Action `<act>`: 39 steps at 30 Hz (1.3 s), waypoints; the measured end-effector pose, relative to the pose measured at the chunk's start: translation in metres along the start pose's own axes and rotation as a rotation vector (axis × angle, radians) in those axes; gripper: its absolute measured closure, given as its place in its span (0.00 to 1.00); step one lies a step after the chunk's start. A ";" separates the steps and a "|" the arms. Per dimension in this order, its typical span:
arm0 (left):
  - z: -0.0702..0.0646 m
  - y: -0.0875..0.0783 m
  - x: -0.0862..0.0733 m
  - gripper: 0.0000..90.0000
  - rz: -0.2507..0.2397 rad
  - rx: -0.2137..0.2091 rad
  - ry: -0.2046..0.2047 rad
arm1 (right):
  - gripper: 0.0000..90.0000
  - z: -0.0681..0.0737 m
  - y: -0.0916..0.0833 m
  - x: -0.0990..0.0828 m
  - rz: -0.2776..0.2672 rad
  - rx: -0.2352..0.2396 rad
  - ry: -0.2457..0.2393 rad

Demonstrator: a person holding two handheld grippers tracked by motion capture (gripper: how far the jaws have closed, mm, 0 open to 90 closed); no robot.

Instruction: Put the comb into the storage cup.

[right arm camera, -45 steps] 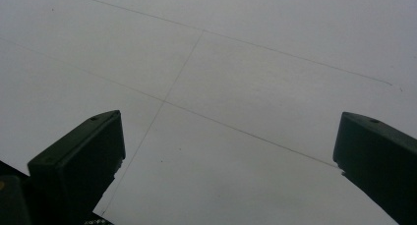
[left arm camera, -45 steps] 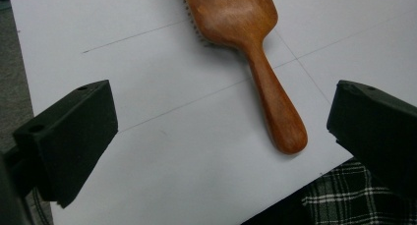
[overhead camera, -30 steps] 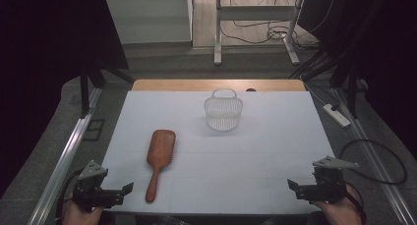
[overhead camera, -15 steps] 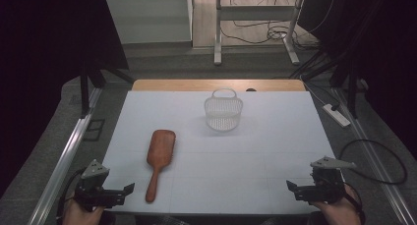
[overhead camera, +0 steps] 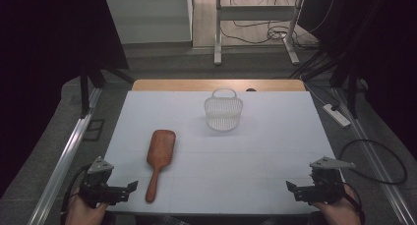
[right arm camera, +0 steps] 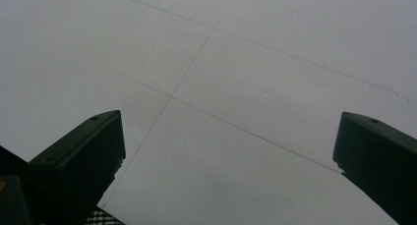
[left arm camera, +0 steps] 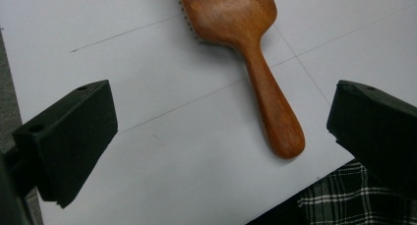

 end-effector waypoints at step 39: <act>-0.038 0.050 0.044 0.01 0.128 -0.062 0.131 | 0.00 0.003 0.001 0.000 0.012 0.011 -0.033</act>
Point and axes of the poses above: each handheld gripper's, and its own axes: y roughly forward along the jaws, x roughly out of its top, z roughly to its left, the point moved 5 cm from there along y, roughly forward along the jaws, and after that the axes turned 12 degrees about -y, right-handed, at the moved point
